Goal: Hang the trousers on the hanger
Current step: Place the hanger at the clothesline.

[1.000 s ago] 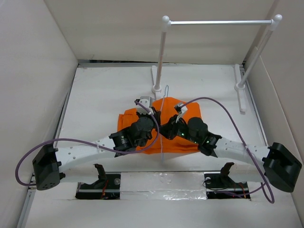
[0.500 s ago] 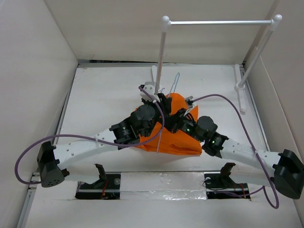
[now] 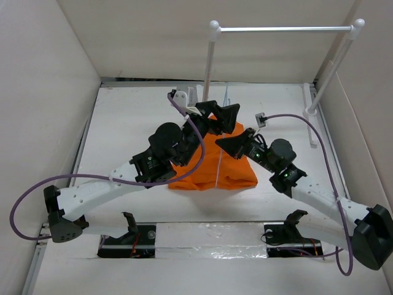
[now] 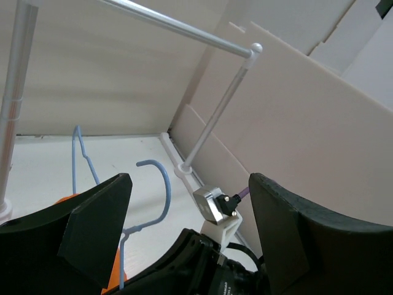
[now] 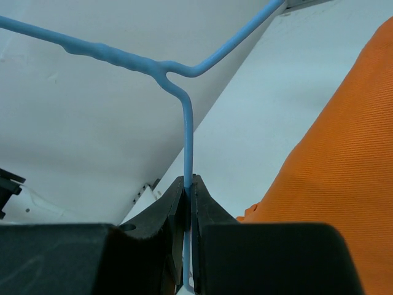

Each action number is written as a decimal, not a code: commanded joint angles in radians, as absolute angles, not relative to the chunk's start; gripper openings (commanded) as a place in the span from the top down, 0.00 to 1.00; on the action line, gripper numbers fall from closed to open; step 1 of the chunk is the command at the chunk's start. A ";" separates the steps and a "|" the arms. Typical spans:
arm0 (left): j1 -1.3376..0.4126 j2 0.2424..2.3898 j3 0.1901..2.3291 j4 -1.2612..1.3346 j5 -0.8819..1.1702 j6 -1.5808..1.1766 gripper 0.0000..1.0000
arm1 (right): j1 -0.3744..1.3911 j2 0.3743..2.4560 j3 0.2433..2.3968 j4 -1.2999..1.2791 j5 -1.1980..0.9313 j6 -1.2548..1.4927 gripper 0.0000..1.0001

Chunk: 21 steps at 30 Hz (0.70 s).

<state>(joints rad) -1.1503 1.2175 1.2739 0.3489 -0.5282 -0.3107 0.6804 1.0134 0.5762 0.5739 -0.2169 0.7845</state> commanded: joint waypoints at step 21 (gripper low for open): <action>-1.152 0.973 1.117 0.423 -0.498 -0.297 0.10 | 0.229 1.063 0.895 0.739 -0.535 0.897 1.00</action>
